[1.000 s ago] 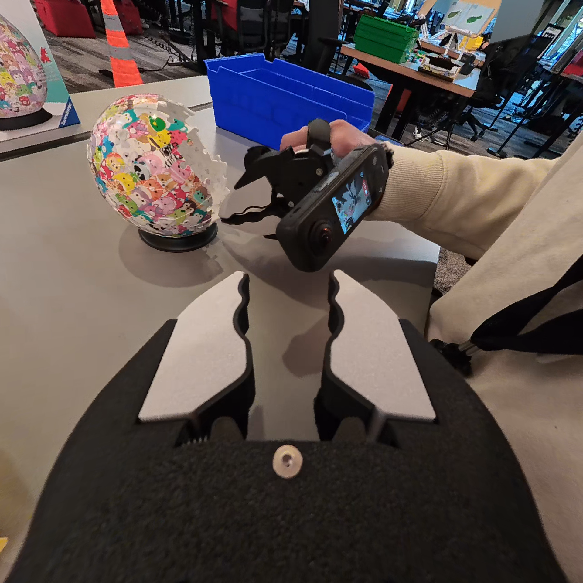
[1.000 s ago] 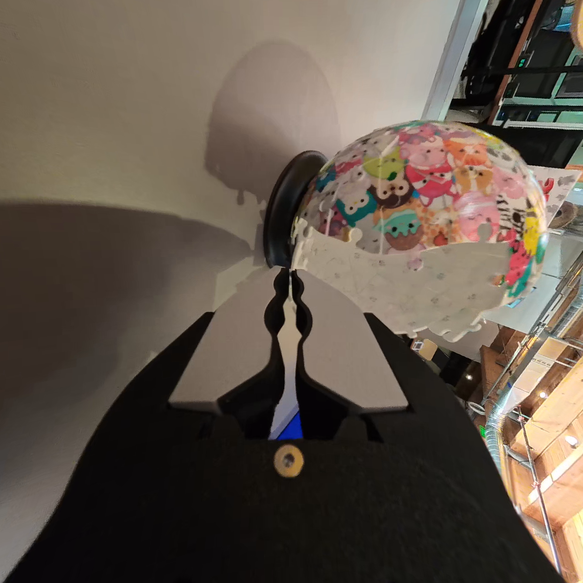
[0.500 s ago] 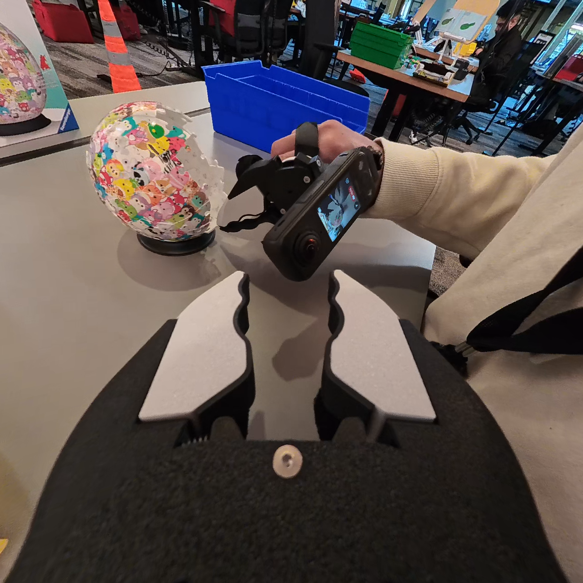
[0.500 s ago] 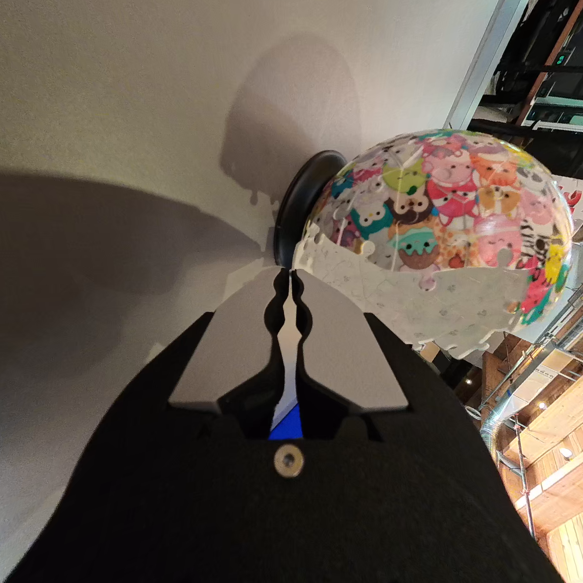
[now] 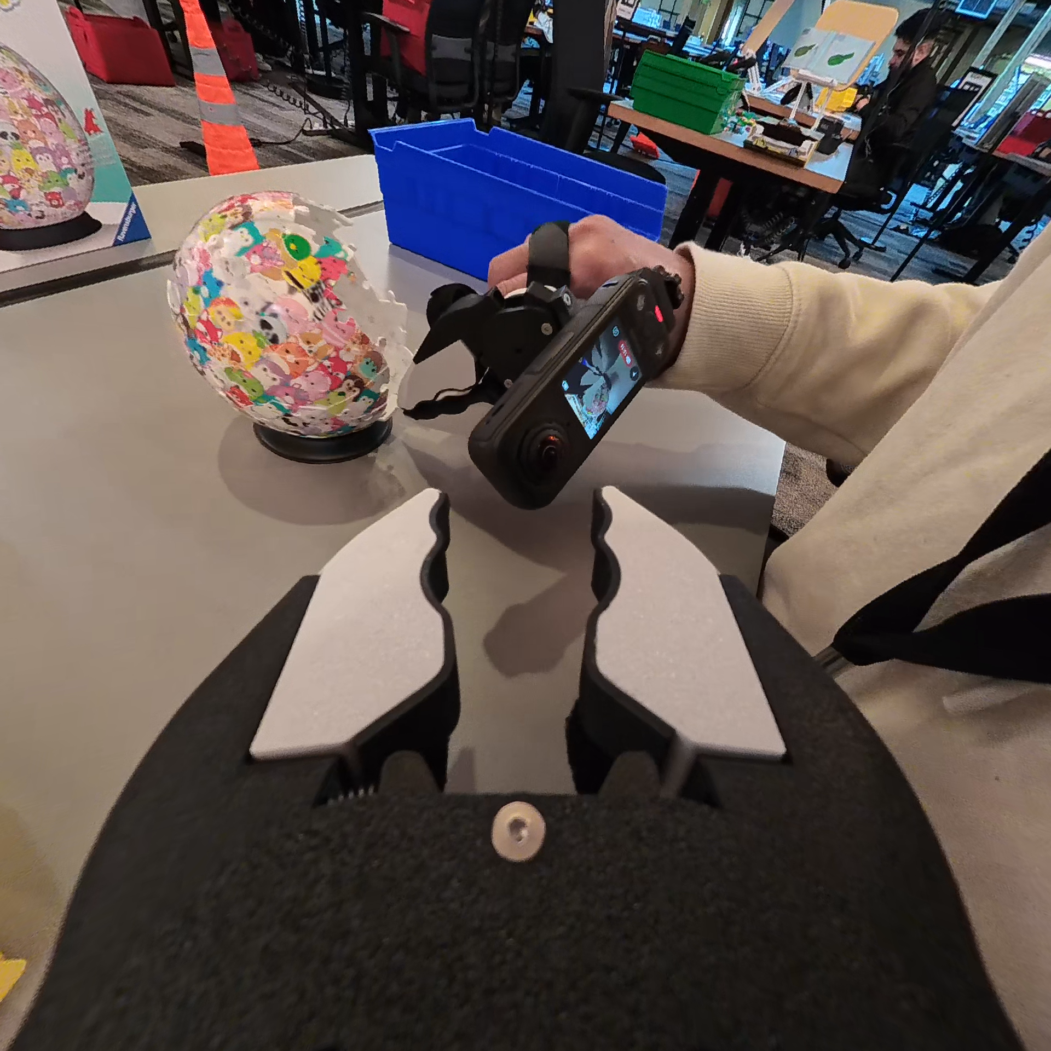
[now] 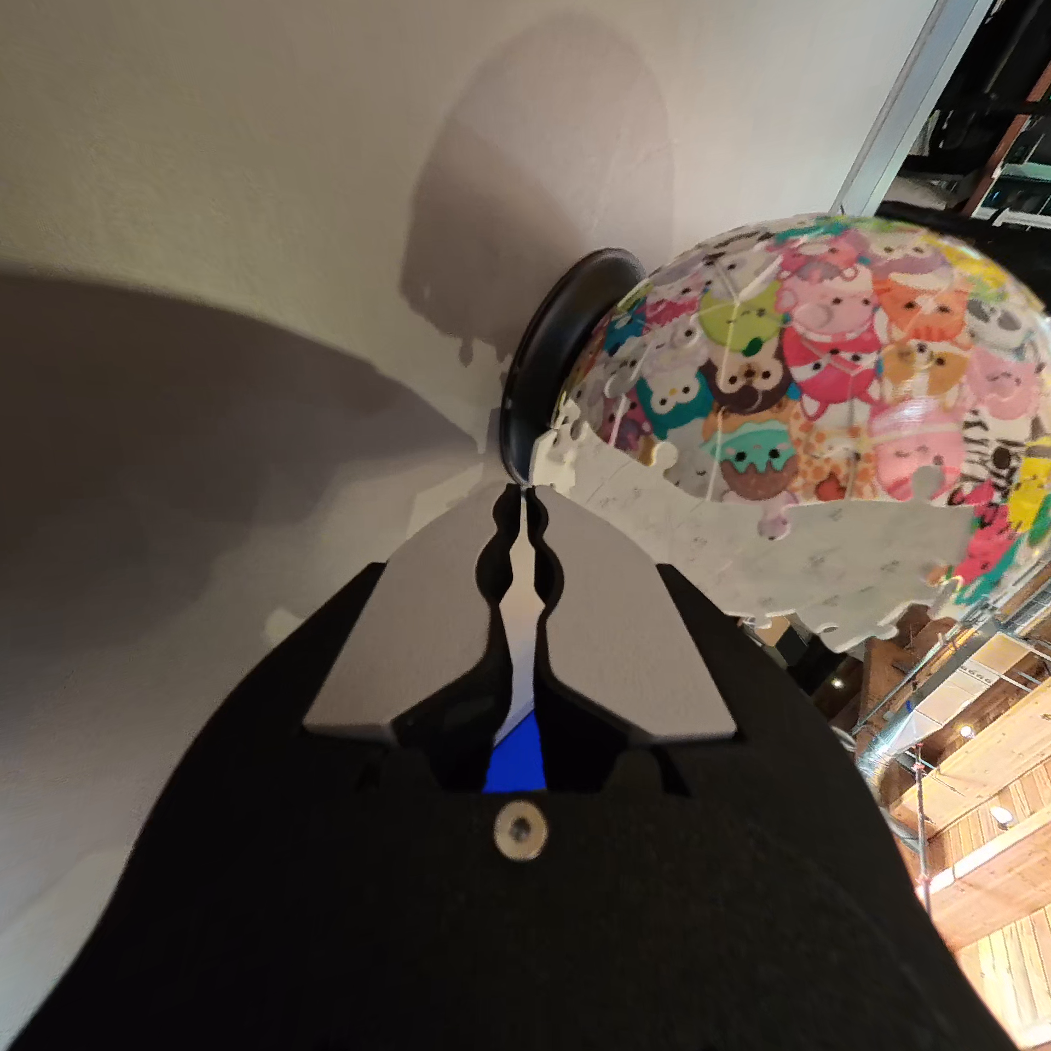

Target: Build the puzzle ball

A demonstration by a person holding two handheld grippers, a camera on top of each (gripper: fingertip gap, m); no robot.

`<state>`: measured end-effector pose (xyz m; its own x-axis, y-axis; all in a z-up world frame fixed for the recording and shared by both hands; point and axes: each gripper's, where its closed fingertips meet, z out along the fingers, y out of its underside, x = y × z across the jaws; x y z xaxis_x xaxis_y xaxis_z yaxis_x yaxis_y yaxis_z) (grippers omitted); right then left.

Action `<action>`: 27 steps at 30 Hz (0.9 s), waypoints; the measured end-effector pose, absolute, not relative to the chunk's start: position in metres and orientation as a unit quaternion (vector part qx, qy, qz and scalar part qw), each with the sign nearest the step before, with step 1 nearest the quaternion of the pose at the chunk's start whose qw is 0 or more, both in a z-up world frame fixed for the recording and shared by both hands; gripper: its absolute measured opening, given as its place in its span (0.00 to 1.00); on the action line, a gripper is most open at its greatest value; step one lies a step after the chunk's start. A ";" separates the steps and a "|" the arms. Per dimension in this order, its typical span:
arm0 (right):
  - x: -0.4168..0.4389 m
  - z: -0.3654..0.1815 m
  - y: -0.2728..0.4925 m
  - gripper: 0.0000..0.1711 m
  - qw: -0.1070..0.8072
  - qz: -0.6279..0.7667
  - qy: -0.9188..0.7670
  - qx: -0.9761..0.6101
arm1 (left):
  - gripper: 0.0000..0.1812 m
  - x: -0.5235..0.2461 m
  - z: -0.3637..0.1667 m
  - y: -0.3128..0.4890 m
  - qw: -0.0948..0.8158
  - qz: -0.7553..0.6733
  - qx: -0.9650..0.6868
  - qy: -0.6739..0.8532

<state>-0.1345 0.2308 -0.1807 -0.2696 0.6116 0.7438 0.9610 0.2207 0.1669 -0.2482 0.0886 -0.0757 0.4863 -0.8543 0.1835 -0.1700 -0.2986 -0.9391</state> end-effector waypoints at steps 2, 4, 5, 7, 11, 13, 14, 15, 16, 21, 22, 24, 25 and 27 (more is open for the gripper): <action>-0.134 -0.180 0.231 0.01 0.274 -0.319 -0.733 -0.535 | 0.26 -0.248 -0.075 0.089 0.474 -0.361 -0.720 0.356; -0.135 -0.180 0.232 0.01 0.274 -0.320 -0.734 -0.533 | 0.26 -0.248 -0.076 0.088 0.474 -0.361 -0.720 0.356; -0.135 -0.181 0.232 0.01 0.272 -0.320 -0.736 -0.531 | 0.26 -0.248 -0.076 0.088 0.474 -0.361 -0.720 0.356; -0.136 -0.182 0.232 0.01 0.269 -0.320 -0.741 -0.526 | 0.26 -0.248 -0.076 0.088 0.474 -0.360 -0.720 0.356; -0.137 -0.182 0.233 0.01 0.261 -0.312 -0.746 -0.528 | 0.26 -0.248 -0.075 0.088 0.474 -0.359 -0.721 0.356; -0.137 -0.180 0.233 0.01 0.255 -0.308 -0.749 -0.529 | 0.26 -0.248 -0.075 0.088 0.476 -0.359 -0.720 0.357; -0.136 -0.178 0.234 0.01 0.254 -0.310 -0.751 -0.525 | 0.26 -0.248 -0.074 0.088 0.476 -0.359 -0.719 0.357; -0.137 -0.176 0.235 0.01 0.254 -0.314 -0.753 -0.519 | 0.26 -0.248 -0.073 0.087 0.476 -0.359 -0.719 0.357; -0.136 -0.175 0.236 0.01 0.252 -0.316 -0.756 -0.515 | 0.26 -0.247 -0.073 0.087 0.476 -0.359 -0.719 0.357; -0.132 -0.177 0.238 0.01 0.239 -0.331 -0.774 -0.484 | 0.26 -0.247 -0.074 0.087 0.476 -0.358 -0.719 0.358; -0.133 -0.176 0.239 0.01 0.243 -0.336 -0.774 -0.478 | 0.26 -0.247 -0.073 0.087 0.476 -0.358 -0.719 0.358; -0.133 -0.176 0.239 0.01 0.244 -0.337 -0.776 -0.475 | 0.26 -0.247 -0.073 0.087 0.477 -0.358 -0.719 0.358; -0.133 -0.175 0.240 0.01 0.247 -0.339 -0.773 -0.476 | 0.26 -0.247 -0.073 0.087 0.477 -0.358 -0.719 0.357; -0.133 -0.175 0.241 0.01 0.248 -0.334 -0.770 -0.483 | 0.26 -0.247 -0.073 0.087 0.476 -0.359 -0.719 0.358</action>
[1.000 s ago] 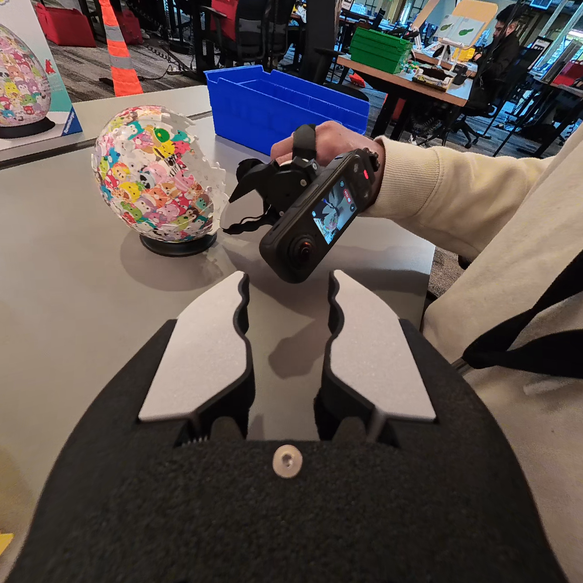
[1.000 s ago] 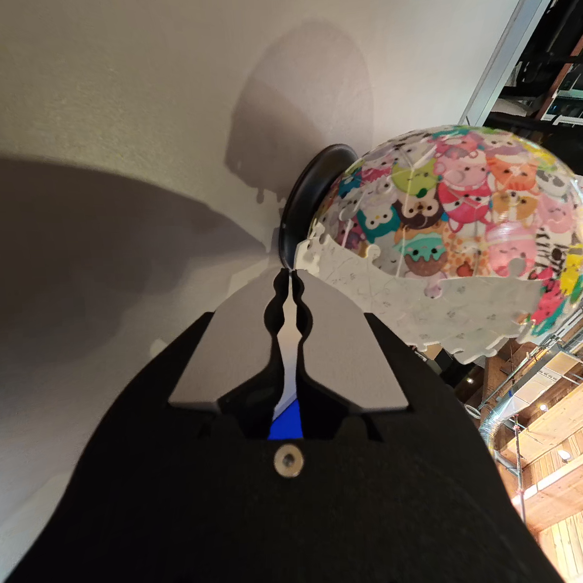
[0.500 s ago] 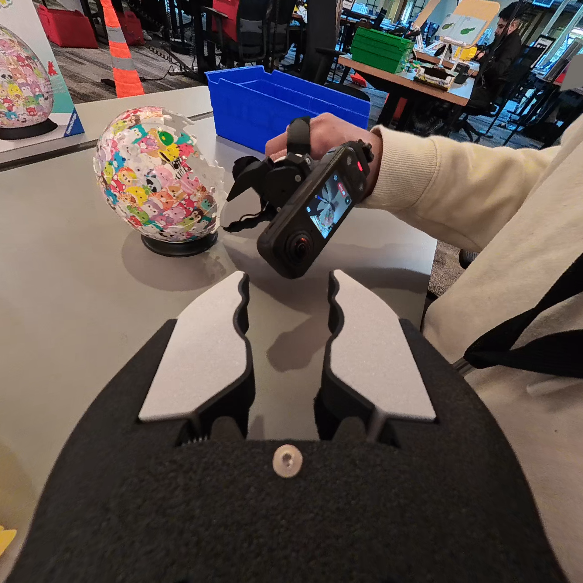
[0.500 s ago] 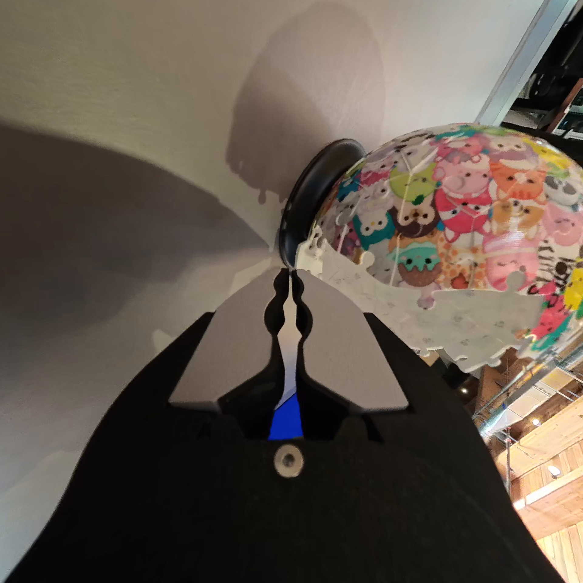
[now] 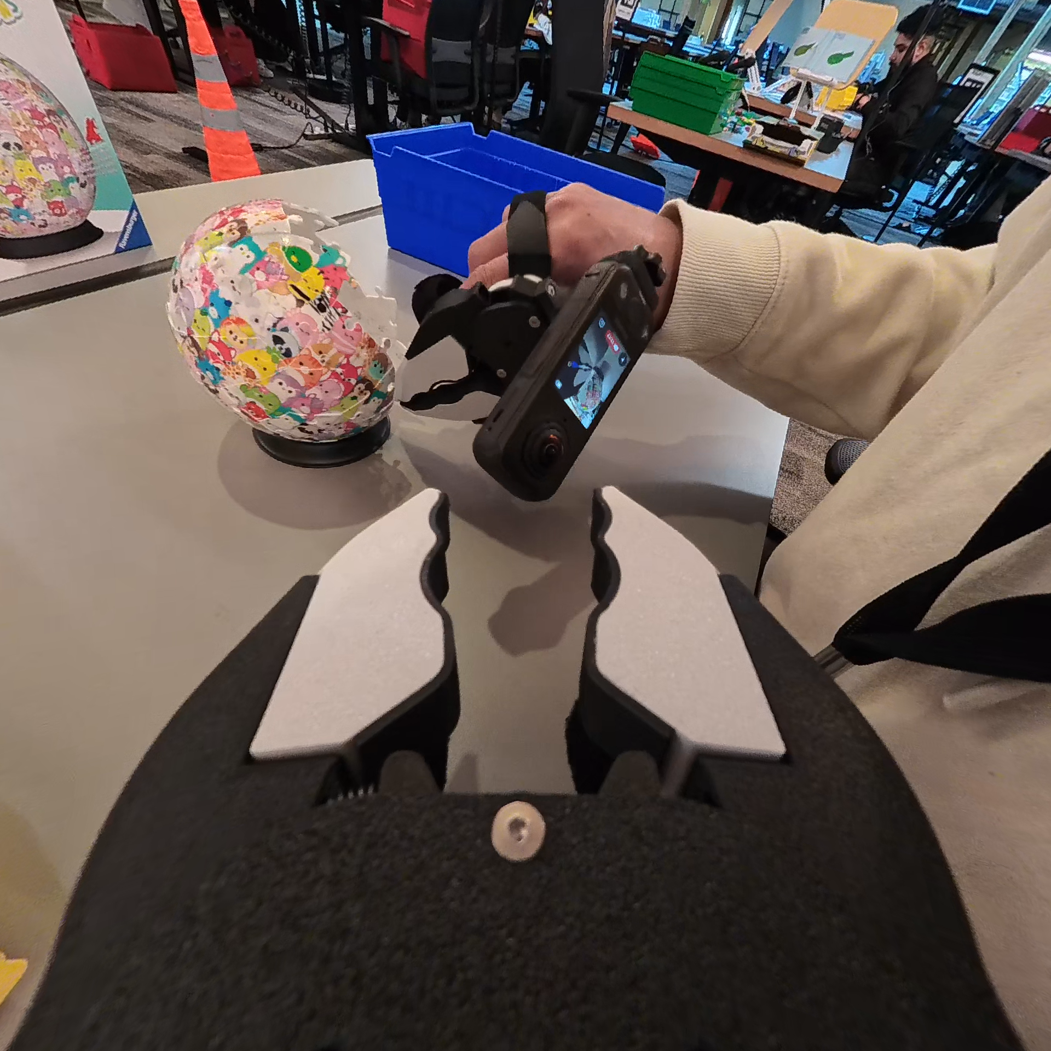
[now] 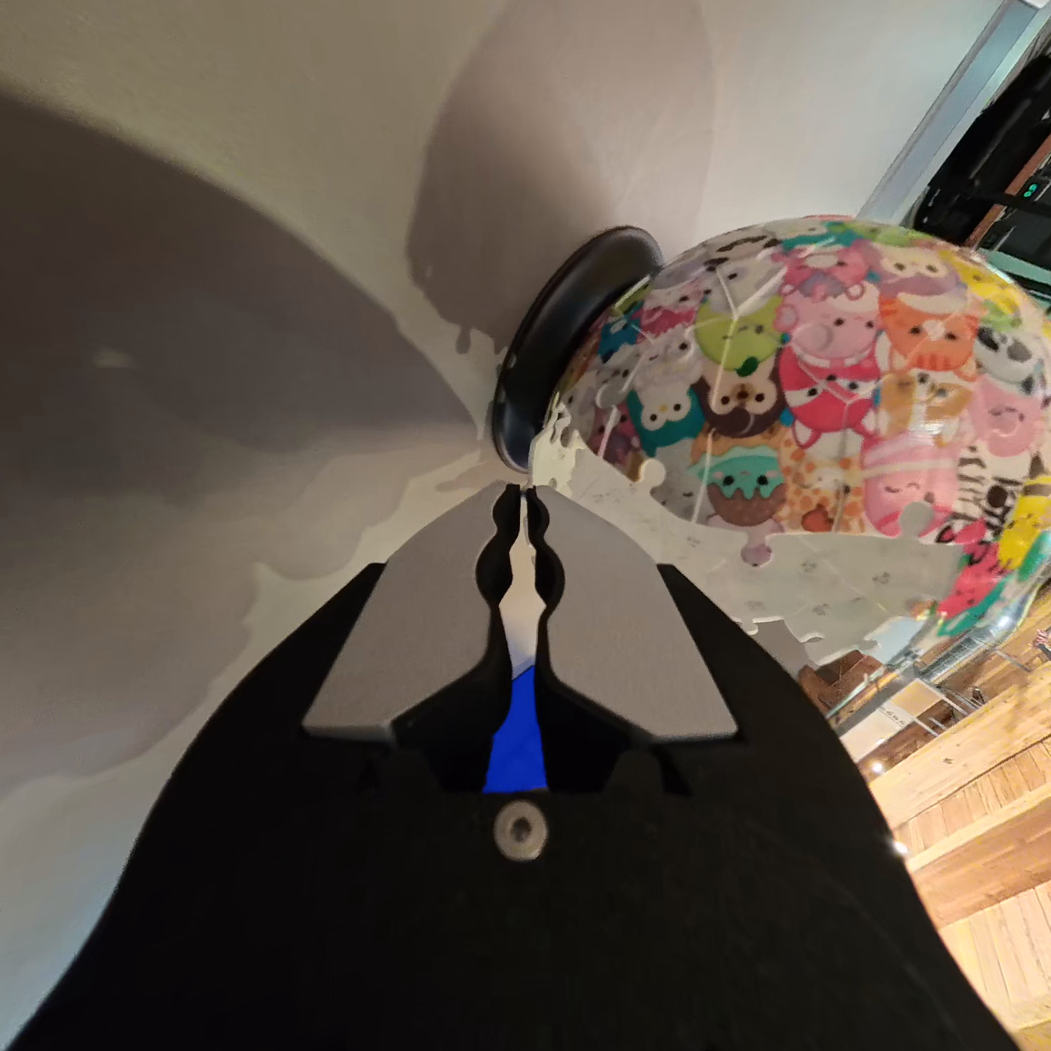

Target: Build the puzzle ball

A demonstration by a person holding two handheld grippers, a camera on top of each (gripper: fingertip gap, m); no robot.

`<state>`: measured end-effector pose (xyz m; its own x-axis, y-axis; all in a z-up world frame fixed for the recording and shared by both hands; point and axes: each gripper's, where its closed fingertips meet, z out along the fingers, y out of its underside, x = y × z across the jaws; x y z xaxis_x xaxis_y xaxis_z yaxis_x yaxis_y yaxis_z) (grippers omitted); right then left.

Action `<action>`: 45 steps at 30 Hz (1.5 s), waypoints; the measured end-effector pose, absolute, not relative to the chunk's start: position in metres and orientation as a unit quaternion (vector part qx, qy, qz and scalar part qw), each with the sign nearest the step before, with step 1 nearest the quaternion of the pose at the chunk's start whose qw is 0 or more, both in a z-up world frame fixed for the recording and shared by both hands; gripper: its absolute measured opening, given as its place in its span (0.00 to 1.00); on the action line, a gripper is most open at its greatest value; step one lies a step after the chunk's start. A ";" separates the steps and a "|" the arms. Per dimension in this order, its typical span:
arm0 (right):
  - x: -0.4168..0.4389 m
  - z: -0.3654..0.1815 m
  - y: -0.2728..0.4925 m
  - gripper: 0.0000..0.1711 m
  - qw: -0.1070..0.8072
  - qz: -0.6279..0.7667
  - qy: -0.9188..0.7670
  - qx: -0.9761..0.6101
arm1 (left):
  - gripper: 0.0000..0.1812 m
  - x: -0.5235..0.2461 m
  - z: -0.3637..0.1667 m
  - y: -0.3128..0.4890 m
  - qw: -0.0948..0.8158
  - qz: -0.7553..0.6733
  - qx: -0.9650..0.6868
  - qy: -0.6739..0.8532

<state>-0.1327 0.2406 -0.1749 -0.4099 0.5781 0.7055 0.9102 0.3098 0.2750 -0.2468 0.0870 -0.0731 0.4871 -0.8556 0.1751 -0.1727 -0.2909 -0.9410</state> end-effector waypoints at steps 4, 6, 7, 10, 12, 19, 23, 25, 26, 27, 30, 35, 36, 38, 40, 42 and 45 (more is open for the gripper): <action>-0.134 -0.174 0.240 0.01 0.250 -0.333 -0.769 -0.485 | 0.26 -0.246 -0.073 0.087 0.476 -0.358 -0.719 0.358; -0.134 -0.174 0.239 0.01 0.250 -0.331 -0.769 -0.487 | 0.26 -0.246 -0.073 0.087 0.476 -0.358 -0.719 0.359; -0.134 -0.173 0.239 0.01 0.252 -0.330 -0.768 -0.487 | 0.26 -0.246 -0.073 0.087 0.476 -0.358 -0.719 0.359; -0.134 -0.172 0.239 0.01 0.254 -0.332 -0.766 -0.489 | 0.26 -0.245 -0.073 0.086 0.475 -0.358 -0.719 0.359; -0.134 -0.172 0.239 0.01 0.253 -0.330 -0.764 -0.494 | 0.26 -0.245 -0.073 0.086 0.476 -0.358 -0.718 0.360; -0.131 -0.174 0.241 0.01 0.235 -0.335 -0.743 -0.530 | 0.26 -0.245 -0.072 0.086 0.476 -0.358 -0.719 0.359; -0.131 -0.176 0.240 0.01 0.224 -0.343 -0.739 -0.535 | 0.26 -0.246 -0.071 0.086 0.477 -0.357 -0.718 0.359; -0.131 -0.177 0.240 0.01 0.224 -0.343 -0.736 -0.538 | 0.26 -0.246 -0.071 0.086 0.477 -0.358 -0.718 0.359; -0.131 -0.176 0.241 0.01 0.227 -0.345 -0.735 -0.538 | 0.26 -0.246 -0.071 0.086 0.477 -0.358 -0.718 0.359; -0.131 -0.175 0.242 0.01 0.233 -0.348 -0.733 -0.536 | 0.26 -0.247 -0.071 0.086 0.477 -0.358 -0.718 0.359; -0.132 -0.171 0.241 0.03 0.245 -0.344 -0.732 -0.535 | 0.26 -0.247 -0.071 0.086 0.477 -0.358 -0.718 0.358; -0.141 -0.156 0.226 0.07 0.321 -0.283 -0.720 -0.546 | 0.26 -0.246 -0.073 0.088 0.468 -0.362 -0.725 0.353; -0.139 -0.149 0.224 0.08 0.345 -0.261 -0.708 -0.558 | 0.27 -0.247 -0.073 0.090 0.467 -0.361 -0.727 0.351; -0.126 -0.135 0.225 0.08 0.385 -0.208 -0.677 -0.593 | 0.28 -0.251 -0.075 0.098 0.462 -0.349 -0.738 0.346; -0.108 -0.113 0.234 0.11 0.424 -0.168 -0.634 -0.625 | 0.34 -0.257 -0.087 0.114 0.433 -0.318 -0.769 0.346; -0.098 -0.085 0.243 0.14 0.467 -0.091 -0.587 -0.655 | 0.42 -0.257 -0.094 0.130 0.407 -0.298 -0.788 0.353; -0.092 -0.051 0.262 0.27 0.491 0.043 -0.525 -0.694 | 0.46 -0.243 -0.104 0.149 0.347 -0.307 -0.812 0.354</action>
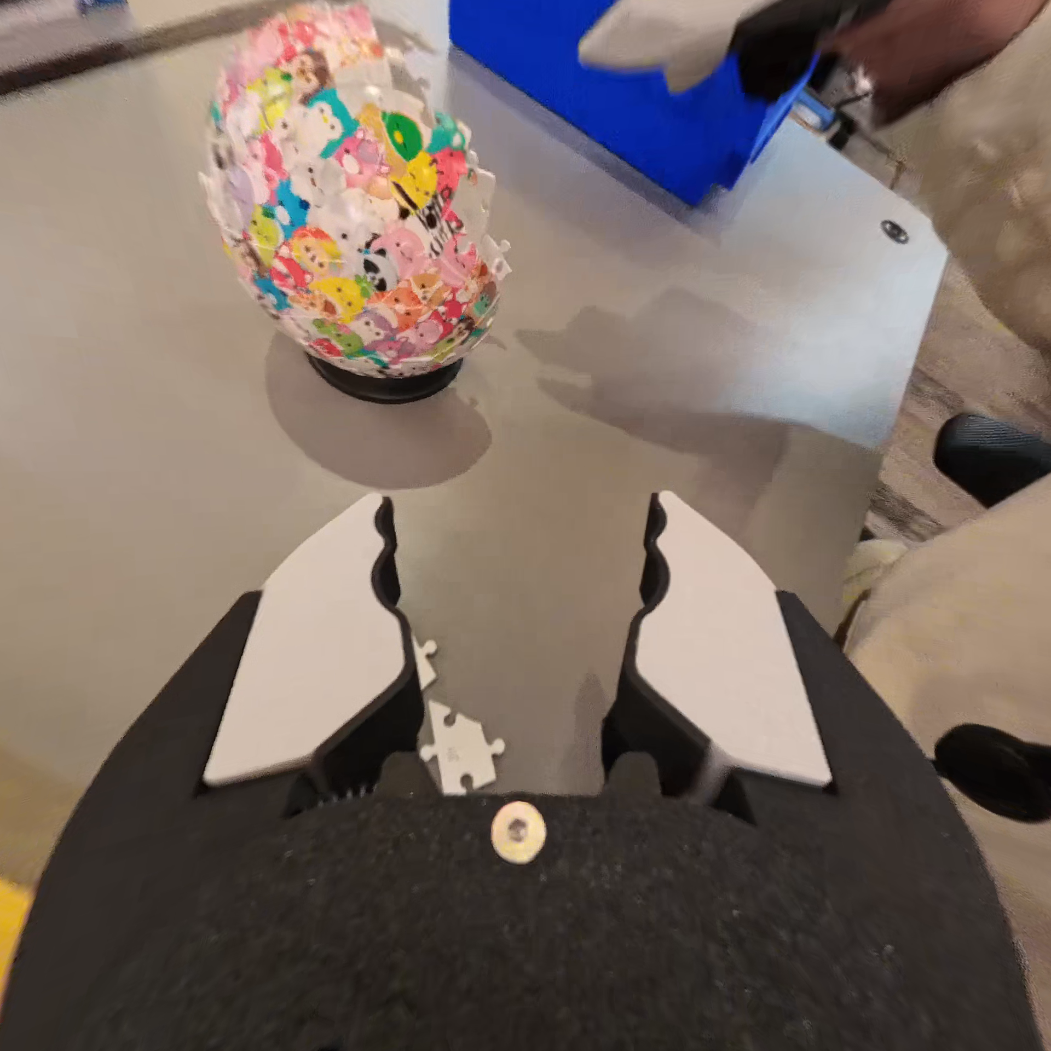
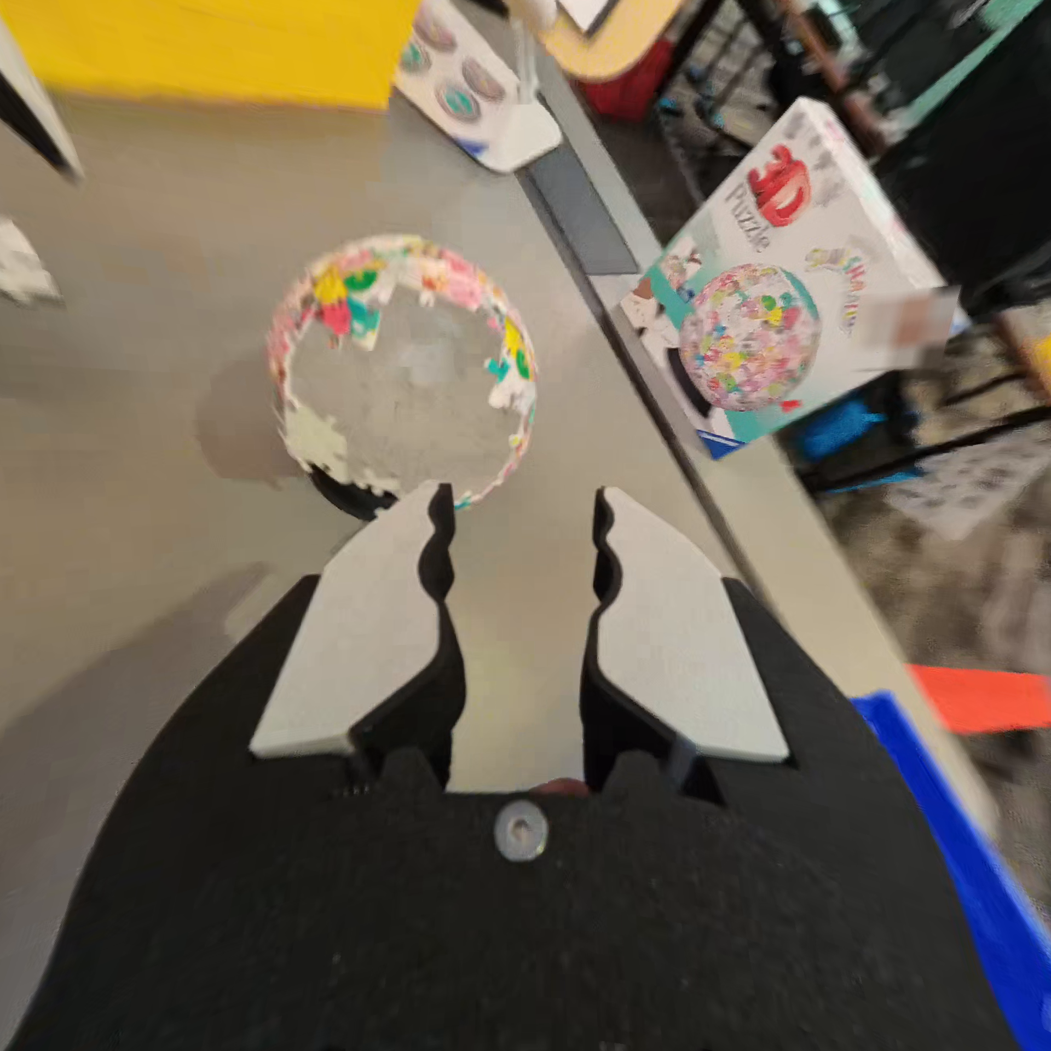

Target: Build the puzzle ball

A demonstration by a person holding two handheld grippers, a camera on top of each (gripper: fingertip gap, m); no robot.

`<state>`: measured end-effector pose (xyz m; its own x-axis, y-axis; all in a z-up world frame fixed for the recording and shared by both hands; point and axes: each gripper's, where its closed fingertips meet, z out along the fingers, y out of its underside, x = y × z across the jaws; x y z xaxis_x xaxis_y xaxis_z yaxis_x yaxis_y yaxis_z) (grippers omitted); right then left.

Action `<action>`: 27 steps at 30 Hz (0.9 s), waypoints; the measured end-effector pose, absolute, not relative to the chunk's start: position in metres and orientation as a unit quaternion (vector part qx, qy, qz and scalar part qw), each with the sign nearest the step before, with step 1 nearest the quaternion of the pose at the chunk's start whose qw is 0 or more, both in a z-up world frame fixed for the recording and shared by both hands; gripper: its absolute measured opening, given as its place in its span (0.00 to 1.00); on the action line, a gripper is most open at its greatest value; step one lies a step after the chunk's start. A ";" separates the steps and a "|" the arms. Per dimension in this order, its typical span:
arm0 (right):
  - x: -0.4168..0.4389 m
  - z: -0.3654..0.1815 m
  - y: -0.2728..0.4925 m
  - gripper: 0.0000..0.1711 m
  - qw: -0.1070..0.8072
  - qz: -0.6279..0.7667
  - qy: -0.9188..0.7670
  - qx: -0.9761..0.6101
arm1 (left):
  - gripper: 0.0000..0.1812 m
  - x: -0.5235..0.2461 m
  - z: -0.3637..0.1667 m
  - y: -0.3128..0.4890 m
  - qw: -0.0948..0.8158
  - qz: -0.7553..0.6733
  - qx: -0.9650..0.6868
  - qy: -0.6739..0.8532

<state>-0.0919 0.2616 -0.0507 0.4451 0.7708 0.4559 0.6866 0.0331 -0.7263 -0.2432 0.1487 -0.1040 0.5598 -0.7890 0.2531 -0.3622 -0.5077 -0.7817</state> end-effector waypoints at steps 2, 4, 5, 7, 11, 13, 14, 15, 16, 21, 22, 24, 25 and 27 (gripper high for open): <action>-0.099 -0.047 0.263 0.28 0.443 0.166 -0.513 -0.716 | 0.47 -0.233 -0.109 0.164 0.315 -0.318 -0.823 0.350; -0.097 -0.056 0.271 0.27 0.362 0.227 -0.503 -0.751 | 0.45 -0.224 -0.113 0.184 0.302 -0.332 -0.826 0.341; -0.096 -0.065 0.272 0.29 0.312 0.254 -0.507 -0.763 | 0.47 -0.223 -0.122 0.193 0.283 -0.327 -0.835 0.339; -0.097 -0.079 0.266 0.28 0.215 0.324 -0.487 -0.782 | 0.50 -0.221 -0.139 0.206 0.243 -0.320 -0.853 0.334; -0.089 -0.104 0.263 0.31 0.236 0.278 -0.425 -0.829 | 0.49 -0.224 -0.133 0.204 0.269 -0.343 -0.852 0.291; -0.093 -0.108 0.253 0.30 0.302 0.275 -0.361 -0.838 | 0.47 -0.229 -0.131 0.197 0.306 -0.332 -0.849 0.274; -0.093 -0.109 0.252 0.30 0.349 0.269 -0.313 -0.841 | 0.46 -0.230 -0.129 0.193 0.327 -0.330 -0.845 0.263; -0.094 -0.111 0.248 0.30 0.388 0.264 -0.267 -0.842 | 0.45 -0.230 -0.128 0.187 0.344 -0.333 -0.840 0.254; -0.094 -0.116 0.244 0.30 0.415 0.261 -0.223 -0.842 | 0.44 -0.230 -0.127 0.180 0.358 -0.338 -0.834 0.248; -0.099 -0.136 0.235 0.21 0.474 0.222 -0.014 -0.852 | 0.38 -0.224 -0.129 0.150 0.400 -0.327 -0.816 0.259; -0.103 -0.140 0.234 0.20 0.472 0.216 -0.004 -0.855 | 0.38 -0.224 -0.129 0.146 0.400 -0.323 -0.815 0.268; -0.107 -0.147 0.237 0.19 0.462 0.208 0.045 -0.861 | 0.38 -0.223 -0.123 0.143 0.405 -0.320 -0.806 0.291; -0.111 -0.152 0.237 0.19 0.451 0.213 0.064 -0.864 | 0.38 -0.225 -0.121 0.143 0.413 -0.313 -0.802 0.298; -0.120 -0.157 0.240 0.19 0.449 0.214 0.086 -0.863 | 0.38 -0.231 -0.121 0.143 0.420 -0.307 -0.798 0.304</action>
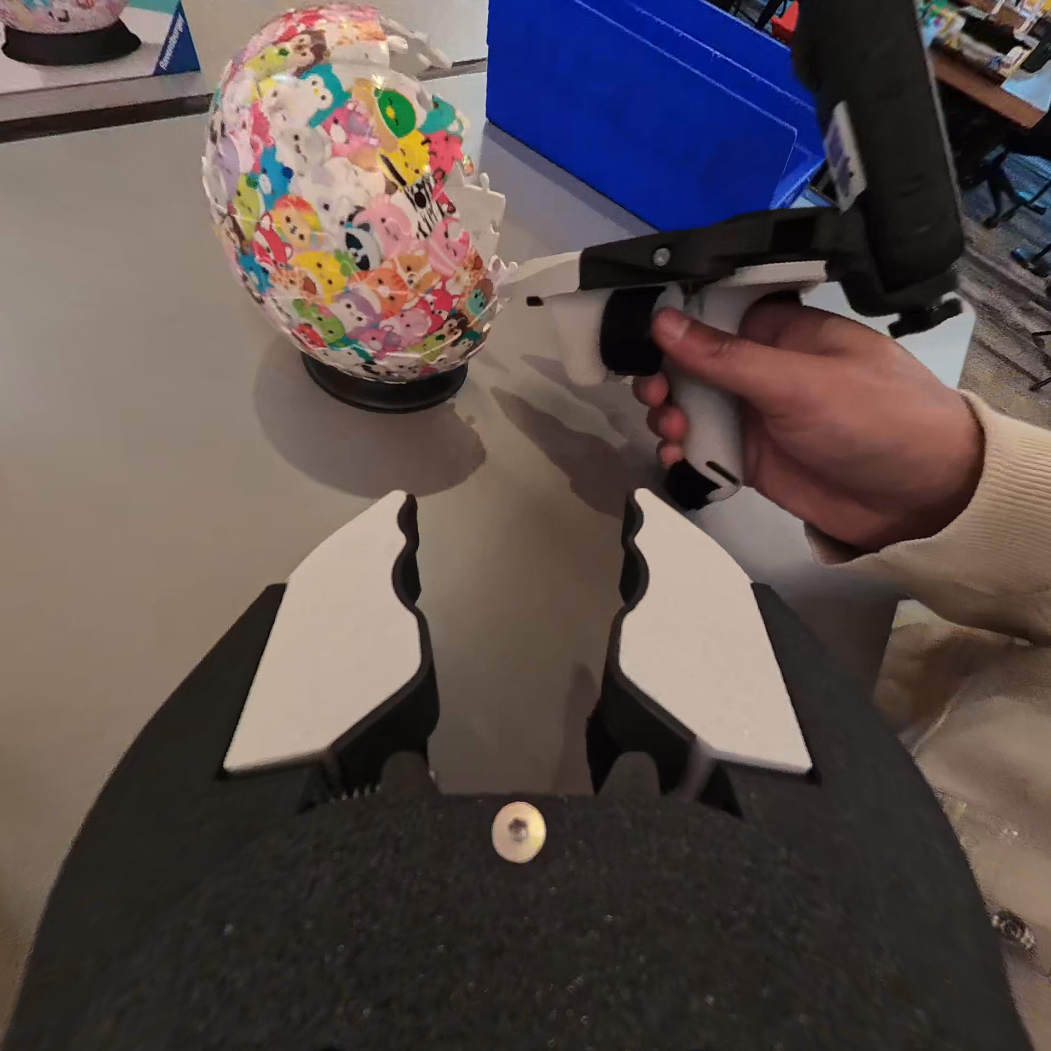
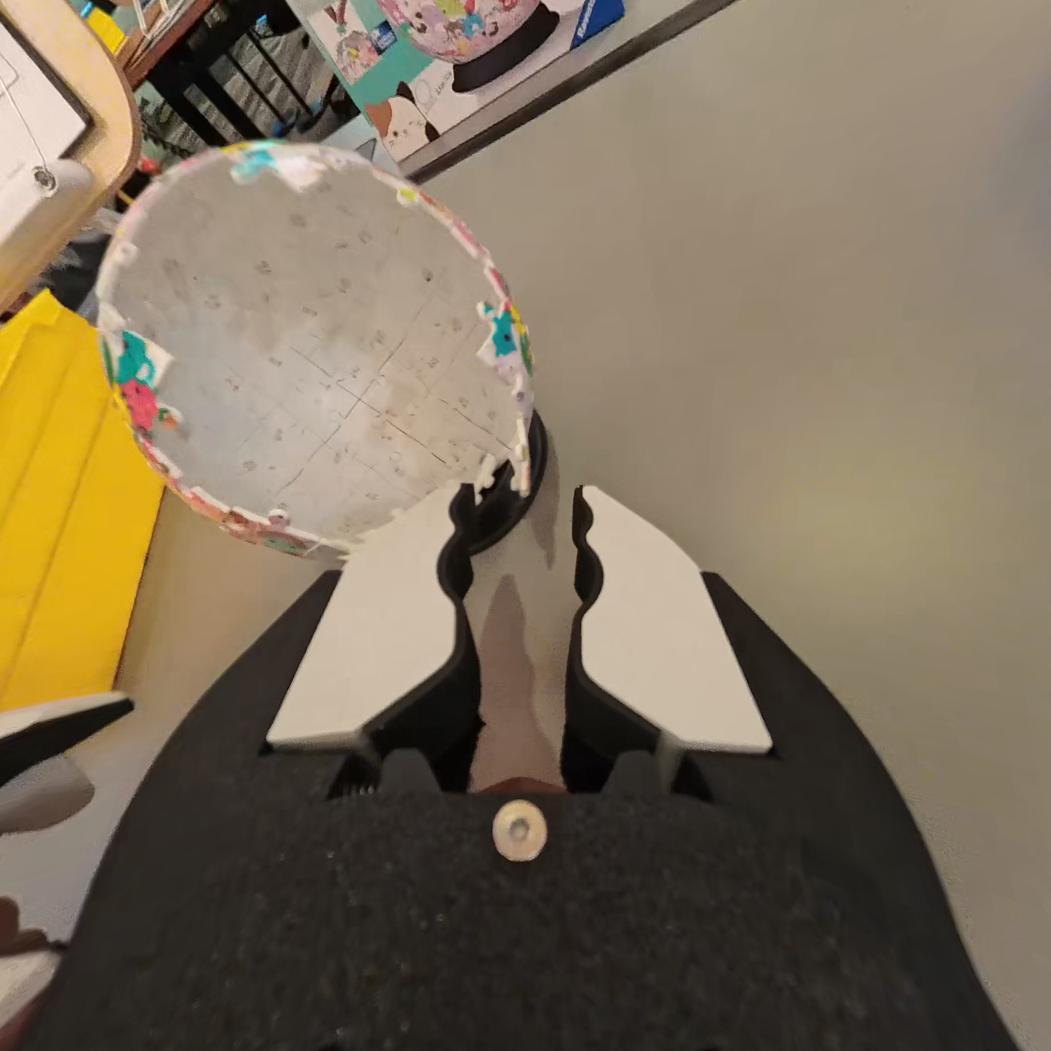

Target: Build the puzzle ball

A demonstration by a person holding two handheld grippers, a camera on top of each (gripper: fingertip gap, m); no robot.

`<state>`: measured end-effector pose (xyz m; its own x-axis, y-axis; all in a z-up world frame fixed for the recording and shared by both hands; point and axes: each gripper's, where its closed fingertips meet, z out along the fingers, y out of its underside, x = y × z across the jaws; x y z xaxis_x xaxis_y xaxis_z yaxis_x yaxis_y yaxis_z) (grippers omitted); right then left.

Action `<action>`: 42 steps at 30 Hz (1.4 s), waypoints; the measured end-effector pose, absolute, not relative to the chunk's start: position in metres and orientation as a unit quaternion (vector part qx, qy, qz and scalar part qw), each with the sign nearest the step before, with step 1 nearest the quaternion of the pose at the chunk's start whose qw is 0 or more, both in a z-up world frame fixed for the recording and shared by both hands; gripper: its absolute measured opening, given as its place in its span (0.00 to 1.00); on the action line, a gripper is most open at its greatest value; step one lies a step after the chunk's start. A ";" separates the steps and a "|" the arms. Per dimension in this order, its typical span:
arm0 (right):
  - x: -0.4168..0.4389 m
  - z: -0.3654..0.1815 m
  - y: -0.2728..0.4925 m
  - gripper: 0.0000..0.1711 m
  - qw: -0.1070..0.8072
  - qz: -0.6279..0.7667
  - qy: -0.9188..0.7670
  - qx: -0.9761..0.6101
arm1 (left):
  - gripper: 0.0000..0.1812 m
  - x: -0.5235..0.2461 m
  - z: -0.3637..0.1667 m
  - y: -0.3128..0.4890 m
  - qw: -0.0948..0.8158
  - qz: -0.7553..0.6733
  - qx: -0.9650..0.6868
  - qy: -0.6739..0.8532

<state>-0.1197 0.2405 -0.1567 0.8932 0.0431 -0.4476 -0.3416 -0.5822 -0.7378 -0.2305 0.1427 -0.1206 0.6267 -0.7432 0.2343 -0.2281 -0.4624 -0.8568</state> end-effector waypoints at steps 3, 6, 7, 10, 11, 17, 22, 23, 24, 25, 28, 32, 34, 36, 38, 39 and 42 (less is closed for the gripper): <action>-0.135 -0.167 0.243 0.19 0.429 0.233 0.110 -0.865 | 0.38 -0.235 -0.119 0.142 0.411 -0.338 -0.796 0.287; -0.139 -0.167 0.245 0.16 0.434 0.230 0.119 -0.863 | 0.38 -0.237 -0.116 0.142 0.398 -0.378 -0.791 0.270; -0.137 -0.166 0.245 0.16 0.440 0.221 0.120 -0.862 | 0.37 -0.237 -0.116 0.142 0.395 -0.383 -0.791 0.268; -0.136 -0.167 0.246 0.16 0.441 0.209 0.122 -0.864 | 0.38 -0.239 -0.117 0.142 0.389 -0.388 -0.792 0.266; -0.137 -0.167 0.247 0.16 0.440 0.212 0.122 -0.864 | 0.38 -0.238 -0.118 0.141 0.387 -0.390 -0.792 0.267; -0.135 -0.166 0.249 0.14 0.442 0.212 0.117 -0.864 | 0.38 -0.235 -0.116 0.140 0.386 -0.398 -0.788 0.267; -0.139 -0.164 0.250 0.14 0.443 0.231 0.117 -0.858 | 0.38 -0.236 -0.116 0.141 0.385 -0.400 -0.789 0.262; -0.139 -0.164 0.250 0.14 0.442 0.232 0.119 -0.858 | 0.38 -0.236 -0.116 0.140 0.385 -0.400 -0.790 0.262; -0.139 -0.164 0.250 0.14 0.443 0.232 0.120 -0.858 | 0.38 -0.236 -0.117 0.140 0.384 -0.399 -0.790 0.263; -0.140 -0.164 0.250 0.14 0.443 0.235 0.119 -0.857 | 0.38 -0.235 -0.117 0.140 0.384 -0.398 -0.790 0.264; -0.142 -0.161 0.251 0.14 0.446 0.239 0.114 -0.855 | 0.38 -0.235 -0.117 0.140 0.384 -0.397 -0.790 0.266; -0.141 -0.164 0.253 0.14 0.443 0.236 0.112 -0.858 | 0.38 -0.235 -0.119 0.140 0.382 -0.395 -0.792 0.267; -0.141 -0.165 0.252 0.14 0.439 0.241 0.115 -0.858 | 0.38 -0.235 -0.119 0.139 0.382 -0.395 -0.792 0.267; -0.140 -0.165 0.251 0.14 0.439 0.241 0.116 -0.858 | 0.38 -0.234 -0.119 0.139 0.382 -0.395 -0.791 0.268; -0.139 -0.165 0.250 0.14 0.439 0.240 0.112 -0.859 | 0.38 -0.234 -0.119 0.139 0.381 -0.394 -0.792 0.269; -0.138 -0.166 0.249 0.14 0.438 0.237 0.111 -0.860 | 0.38 -0.234 -0.119 0.139 0.381 -0.395 -0.792 0.269; -0.139 -0.164 0.248 0.14 0.441 0.248 0.104 -0.856 | 0.37 -0.233 -0.119 0.138 0.381 -0.395 -0.791 0.270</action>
